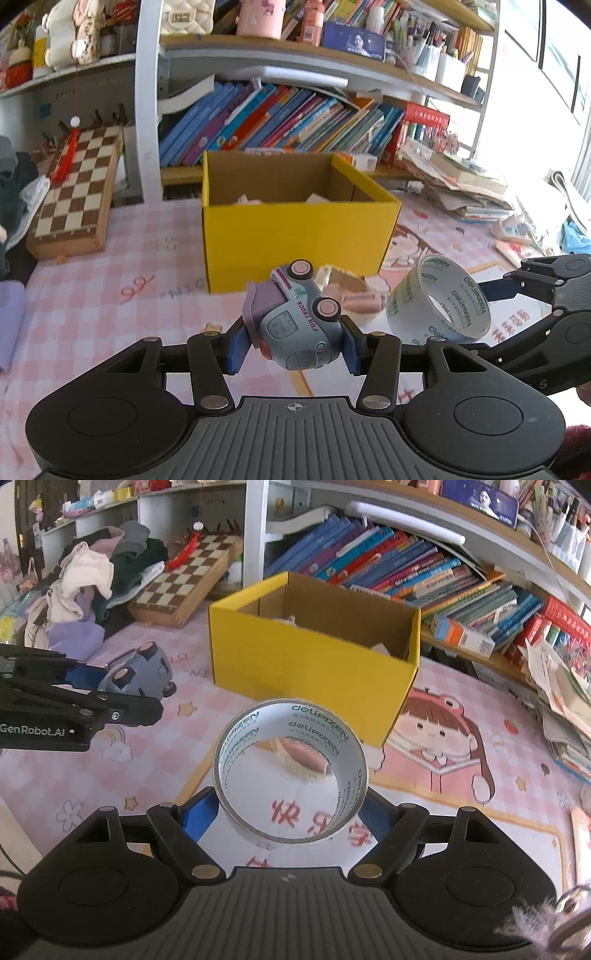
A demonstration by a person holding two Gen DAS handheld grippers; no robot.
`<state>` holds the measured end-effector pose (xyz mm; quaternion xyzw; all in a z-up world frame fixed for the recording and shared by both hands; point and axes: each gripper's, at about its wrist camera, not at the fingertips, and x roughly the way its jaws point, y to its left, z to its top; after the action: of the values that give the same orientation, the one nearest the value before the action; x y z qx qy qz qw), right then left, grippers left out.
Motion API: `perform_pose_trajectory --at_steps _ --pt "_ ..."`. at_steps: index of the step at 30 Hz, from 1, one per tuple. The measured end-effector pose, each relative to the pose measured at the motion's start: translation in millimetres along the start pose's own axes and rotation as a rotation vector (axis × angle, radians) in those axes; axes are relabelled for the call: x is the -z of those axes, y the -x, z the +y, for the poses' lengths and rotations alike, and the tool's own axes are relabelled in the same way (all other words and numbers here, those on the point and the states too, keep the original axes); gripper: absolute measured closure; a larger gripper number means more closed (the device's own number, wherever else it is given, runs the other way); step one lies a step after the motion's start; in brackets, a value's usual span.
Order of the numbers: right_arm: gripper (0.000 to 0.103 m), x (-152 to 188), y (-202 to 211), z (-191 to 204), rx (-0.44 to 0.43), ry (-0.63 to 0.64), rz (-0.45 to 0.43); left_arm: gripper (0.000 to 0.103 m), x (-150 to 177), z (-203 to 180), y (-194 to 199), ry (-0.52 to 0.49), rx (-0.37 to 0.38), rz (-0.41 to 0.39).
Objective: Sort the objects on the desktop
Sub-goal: 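Carry the tape roll and toy car over the yellow box with both tools, then open the right tool to drop the tape roll while the left tool holds the car over the box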
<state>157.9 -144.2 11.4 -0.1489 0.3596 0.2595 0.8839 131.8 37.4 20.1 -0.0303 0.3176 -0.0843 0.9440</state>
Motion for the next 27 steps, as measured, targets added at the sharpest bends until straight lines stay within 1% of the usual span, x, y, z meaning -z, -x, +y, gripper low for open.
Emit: perform_pose_trajectory --at_steps 9,14,17,20,27 --pt "0.022 -30 1 -8 0.0 0.04 -0.055 0.055 -27 -3 -5 -0.026 0.001 -0.06" --pt "0.023 -45 -1 -16 0.0 0.058 -0.084 0.055 -38 -3 -11 -0.039 -0.002 -0.08" --pt "0.023 -55 -3 -22 0.02 0.051 -0.108 0.055 -46 -3 -15 -0.042 -0.01 -0.093" --pt "0.023 -66 -7 -30 0.019 0.044 -0.129 0.055 -54 -2 -20 -0.043 -0.018 -0.105" --pt "0.025 -95 -19 -45 0.011 0.085 -0.164 0.055 -73 1 -37 -0.046 -0.038 -0.116"
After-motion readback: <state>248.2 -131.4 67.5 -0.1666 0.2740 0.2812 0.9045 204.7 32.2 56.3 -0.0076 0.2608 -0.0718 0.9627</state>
